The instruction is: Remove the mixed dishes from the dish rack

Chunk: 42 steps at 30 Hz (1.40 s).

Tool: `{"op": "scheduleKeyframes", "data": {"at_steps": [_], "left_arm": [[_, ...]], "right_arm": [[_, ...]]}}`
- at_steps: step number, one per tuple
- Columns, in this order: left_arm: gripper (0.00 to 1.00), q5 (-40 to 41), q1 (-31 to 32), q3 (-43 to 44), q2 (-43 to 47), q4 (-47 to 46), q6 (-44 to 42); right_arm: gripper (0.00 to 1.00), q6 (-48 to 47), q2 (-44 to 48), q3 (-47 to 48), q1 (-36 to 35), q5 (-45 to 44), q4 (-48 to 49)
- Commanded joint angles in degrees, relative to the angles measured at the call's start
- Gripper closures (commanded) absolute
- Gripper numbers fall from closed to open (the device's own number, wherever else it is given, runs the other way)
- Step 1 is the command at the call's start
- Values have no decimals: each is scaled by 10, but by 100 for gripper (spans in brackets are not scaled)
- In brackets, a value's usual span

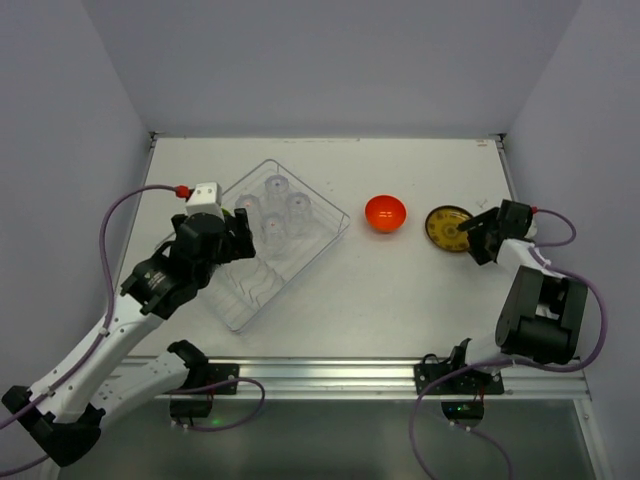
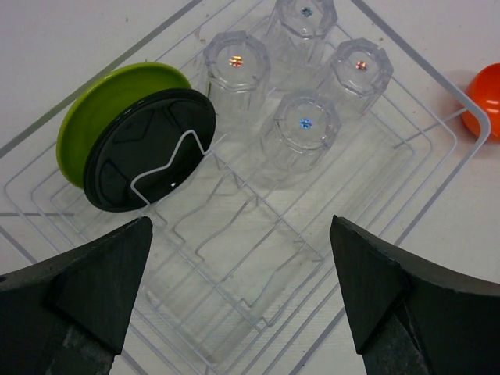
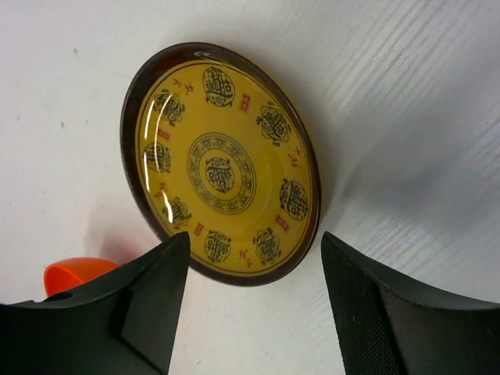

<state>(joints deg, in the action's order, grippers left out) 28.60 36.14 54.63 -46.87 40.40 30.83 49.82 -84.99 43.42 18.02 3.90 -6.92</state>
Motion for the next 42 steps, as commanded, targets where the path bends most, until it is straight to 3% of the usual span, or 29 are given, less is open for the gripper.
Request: {"op": "scheduleKeyframes", "data": {"at_steps": [1,4,5,6,9,12,16,20,25,29,31,42], "left_arm": [[0,51,-1,52,-28,26,-54],[0,87,-1,76,-51,49,-99],[0,95,-1,92,-57,57,-123],[0,95,-1,98,-69,62,-135],[0,81,-1,111,-99,65,-204],[0,109,-2,109,-137,66,-248],[0,116,-25,92,-189,38,-327],[0,43,-129,106,-241,12,-357],[1,29,-141,122,-298,13,-358],[16,37,-142,121,-314,14,-366],[29,44,-143,117,-318,11,-371],[40,34,-161,118,-371,-7,-390]], "right_arm": [[30,-25,73,-1,2,15,-18],[23,-71,166,-3,2,33,-42],[15,-87,194,-16,1,58,-34],[1,-115,220,-25,1,151,-6],[1,-140,304,-45,-1,323,17],[1,-149,363,-53,-19,375,7],[1,-157,417,-69,-39,381,5],[1,-159,424,-80,-42,392,16],[1,-153,402,-93,-60,404,38],[1,-161,403,-89,-77,400,35],[1,-163,410,-91,-87,389,34],[1,-173,421,-91,-98,376,26]]}}
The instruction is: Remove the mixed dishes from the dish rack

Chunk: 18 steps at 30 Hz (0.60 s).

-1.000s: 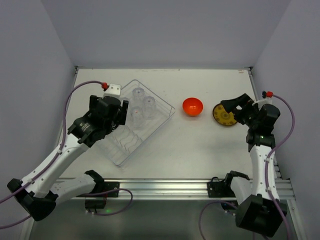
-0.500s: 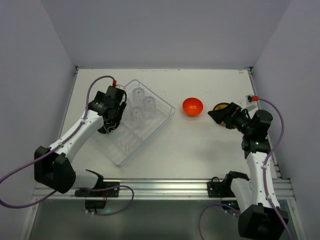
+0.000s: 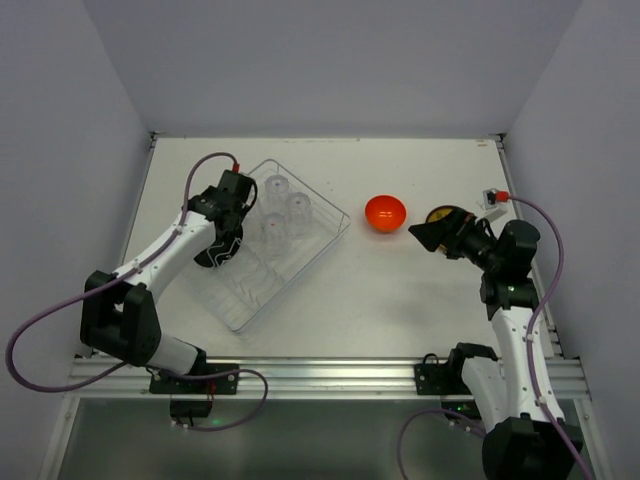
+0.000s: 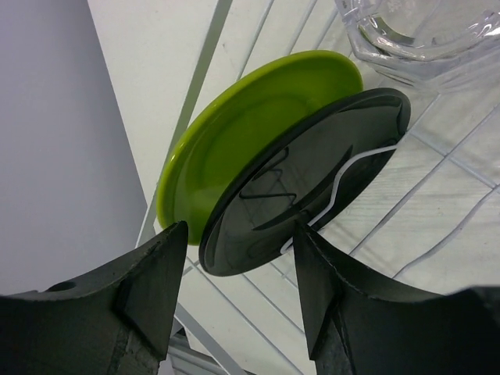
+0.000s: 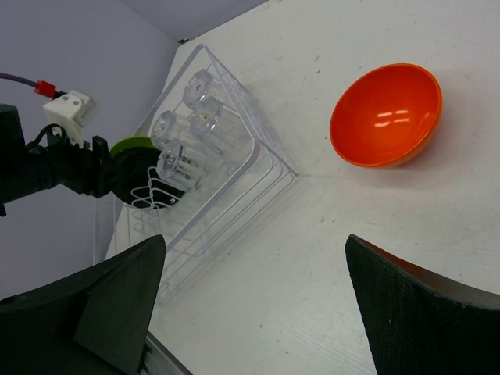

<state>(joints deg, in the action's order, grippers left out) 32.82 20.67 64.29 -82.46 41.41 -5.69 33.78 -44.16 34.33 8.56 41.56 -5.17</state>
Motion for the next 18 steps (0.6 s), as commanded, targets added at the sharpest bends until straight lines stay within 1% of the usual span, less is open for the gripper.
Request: {"op": "scheduleKeyframes", "data": {"at_steps": [1,4,7,8,9,12,14,16,17,18], "left_arm": [[40,-9,-8,23,-20,-16,-27],[42,-22,-12,32,-41,-16,-25],[52,-35,-12,40,-58,-8,-19],[60,-34,-12,42,-60,-7,-17],[63,-33,-12,41,-60,-8,-17],[71,-26,-11,39,-56,-16,-22],[78,-24,-12,38,-56,-20,-27],[81,-23,-11,38,-57,-20,-34],[86,-22,-11,38,-56,-20,-34],[87,-24,-11,38,-56,-21,-35]], "right_arm": [[1,-13,14,0,-5,-4,8],[1,-14,15,-1,-6,-5,8],[1,-13,8,-3,-8,2,15],[1,-12,7,-2,-8,4,15],[1,-12,4,-1,-8,6,16],[1,-10,4,-1,-10,10,17],[1,-12,5,0,-10,9,16],[1,-13,4,1,-10,6,12],[1,-14,5,1,-10,6,11],[1,-14,4,1,-10,6,11]]}}
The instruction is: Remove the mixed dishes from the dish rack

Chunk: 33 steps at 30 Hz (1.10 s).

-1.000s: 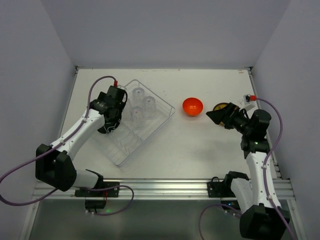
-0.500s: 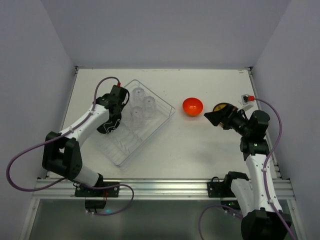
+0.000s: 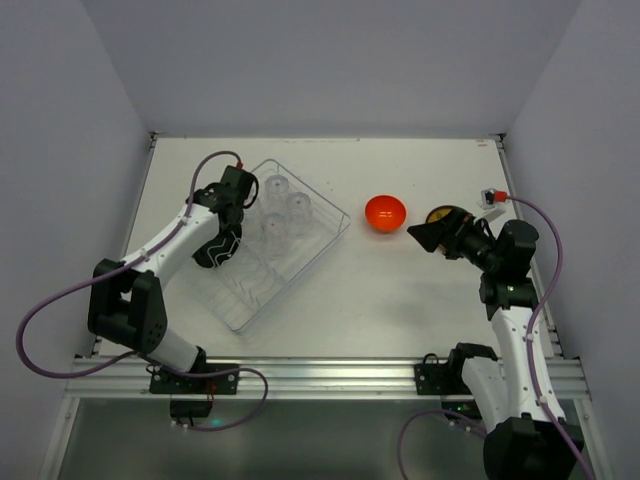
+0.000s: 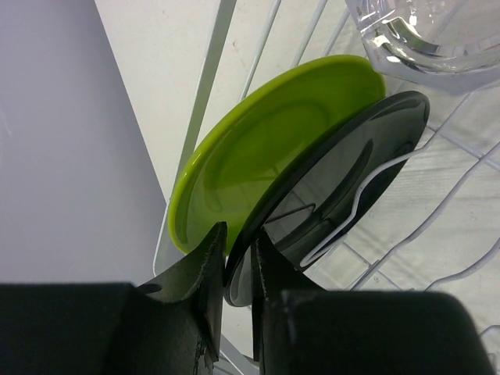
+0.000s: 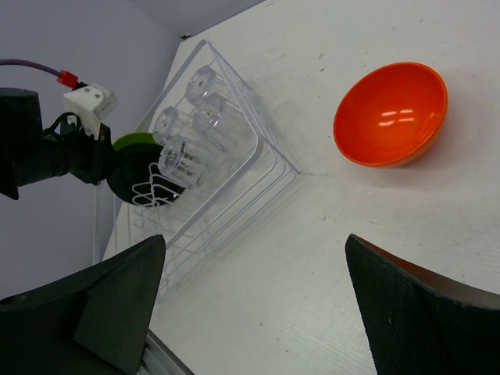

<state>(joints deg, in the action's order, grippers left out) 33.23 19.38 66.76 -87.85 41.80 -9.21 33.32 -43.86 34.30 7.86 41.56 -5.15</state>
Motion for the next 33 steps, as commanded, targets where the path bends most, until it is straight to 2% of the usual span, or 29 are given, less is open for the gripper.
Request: {"op": "scheduleKeyframes", "data": {"at_steps": [1,2,3,9,19,25,28,31,32,33], "left_arm": [[89,-29,2,14,-1,-25,0],[97,-30,2,14,0,-24,0],[100,-29,2,14,2,-23,1],[100,-36,17,20,57,-15,15],[100,10,67,36,176,31,32],[100,21,94,80,210,107,78],[100,-4,110,124,231,129,111],[100,-87,115,146,263,120,146],[100,-138,116,144,274,95,165],[100,-162,115,123,300,77,177]], "right_arm": [[1,-10,2,1,-4,6,11],[1,-10,2,1,-4,5,11],[1,-10,2,1,-3,5,11],[1,-9,-5,3,-4,4,11],[1,-14,-15,9,-4,0,5],[1,-16,1,6,-4,-7,5],[1,-8,5,-1,-4,-8,22],[1,5,0,-5,-4,38,45],[1,17,-2,-14,-4,56,70],[1,55,-4,-17,-4,73,92]]}}
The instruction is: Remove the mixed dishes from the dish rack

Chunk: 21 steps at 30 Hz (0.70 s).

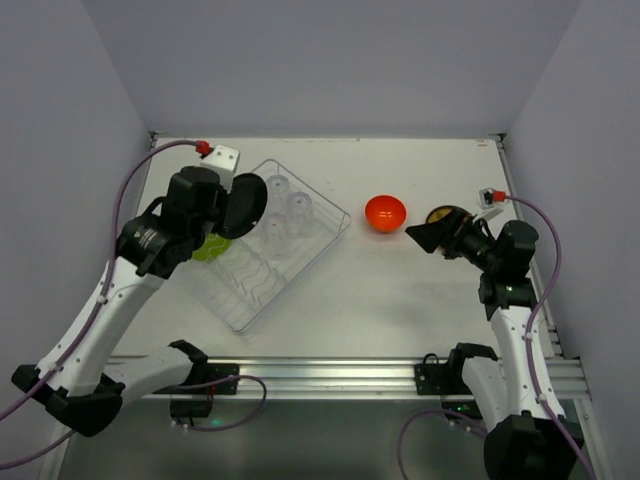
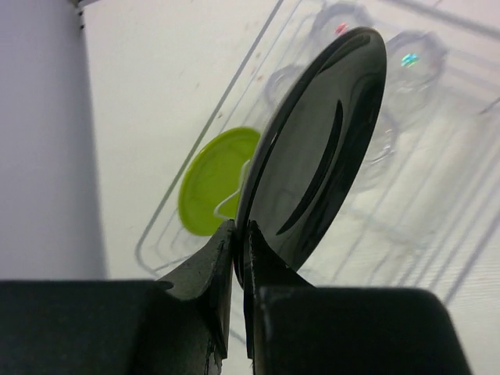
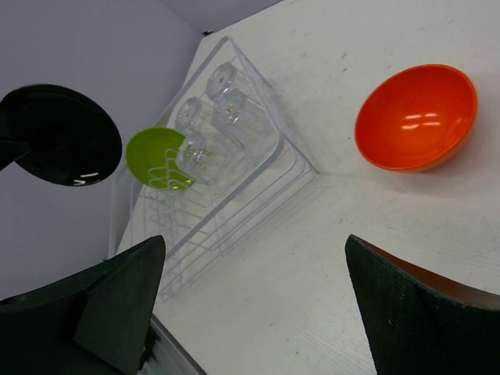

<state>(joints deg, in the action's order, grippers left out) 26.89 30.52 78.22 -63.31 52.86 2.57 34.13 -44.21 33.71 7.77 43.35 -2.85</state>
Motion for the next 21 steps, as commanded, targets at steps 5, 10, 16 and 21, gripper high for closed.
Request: {"op": "scheduleKeyframes", "data": {"at_steps": [5,10,16,21], "left_arm": [[100,-277,3,-107,111,-188,166],[100,-420,5,-255,159,-375,320],[100,-429,10,-408,198,-575,502],[100,-450,24,-457,184,-610,552]], "right_arm": [[4,117,-26,-8,-39,163,146],[5,51,0,23,-173,68,69],[11,-26,-7,77,-302,-119,-44],[17,-62,-38,116,-361,-188,-73]]}}
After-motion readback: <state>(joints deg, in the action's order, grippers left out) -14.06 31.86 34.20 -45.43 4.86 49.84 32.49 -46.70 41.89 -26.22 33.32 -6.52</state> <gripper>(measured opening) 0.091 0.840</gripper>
